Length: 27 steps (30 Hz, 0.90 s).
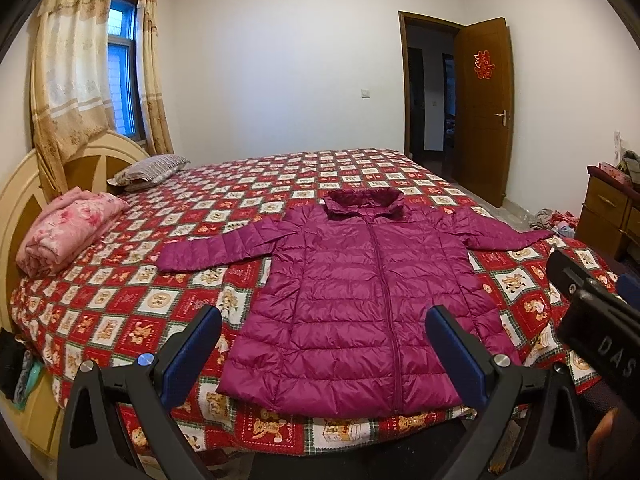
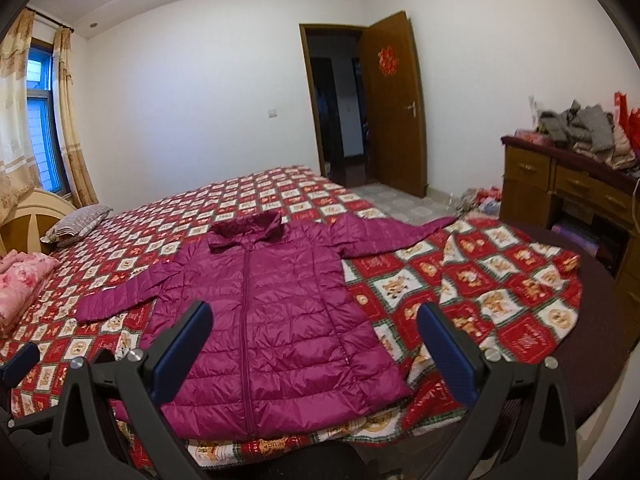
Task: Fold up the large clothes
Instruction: 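Grasp the jacket sleeve cuff with the right gripper and lift it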
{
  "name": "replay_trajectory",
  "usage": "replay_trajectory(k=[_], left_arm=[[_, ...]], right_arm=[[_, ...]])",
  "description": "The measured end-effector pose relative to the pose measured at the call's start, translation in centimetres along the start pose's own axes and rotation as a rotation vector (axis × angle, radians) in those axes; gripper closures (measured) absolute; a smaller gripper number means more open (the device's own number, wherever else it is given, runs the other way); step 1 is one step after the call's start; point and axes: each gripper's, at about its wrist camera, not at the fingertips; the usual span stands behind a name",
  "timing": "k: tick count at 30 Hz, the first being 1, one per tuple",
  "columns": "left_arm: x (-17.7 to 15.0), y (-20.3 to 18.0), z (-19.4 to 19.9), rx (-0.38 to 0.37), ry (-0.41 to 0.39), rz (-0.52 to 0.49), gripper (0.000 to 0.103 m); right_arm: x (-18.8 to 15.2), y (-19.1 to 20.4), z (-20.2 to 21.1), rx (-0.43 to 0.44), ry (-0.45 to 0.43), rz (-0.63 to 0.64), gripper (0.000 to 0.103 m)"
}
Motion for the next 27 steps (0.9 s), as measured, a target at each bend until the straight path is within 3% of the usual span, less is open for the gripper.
replay_trajectory(k=[4,8,14,22,27], left_arm=[[0.7,1.0,-3.2,0.003,0.022,0.020,0.001],[1.5,2.0,-7.1,-0.064,0.096,0.032,0.001],[4.2,3.1,-12.0,-0.097,0.164,0.040,0.001],[9.5,5.5,-20.5,-0.076,0.227,0.112,0.001],[13.0,6.7,-26.9,-0.032,0.268,0.146,0.001]], right_arm=[[0.4,0.0,-3.8,0.000,0.063,0.039,0.000],[0.7,-0.6,-8.0,0.015,0.143,0.039,0.000],[3.1,-4.6,-11.7,-0.036,0.155,-0.048,0.000],[10.7,-12.8,-20.2,-0.220,0.189,-0.101,0.004],[14.8,-19.7,-25.6,-0.320,0.220,-0.202,0.004]])
Point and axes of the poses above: each gripper's, at about its wrist camera, not at the fingertips, and z roughly against the way its jaws point, y to its left, x to its top, and after that the axes turned 13 degrees about y, right-handed
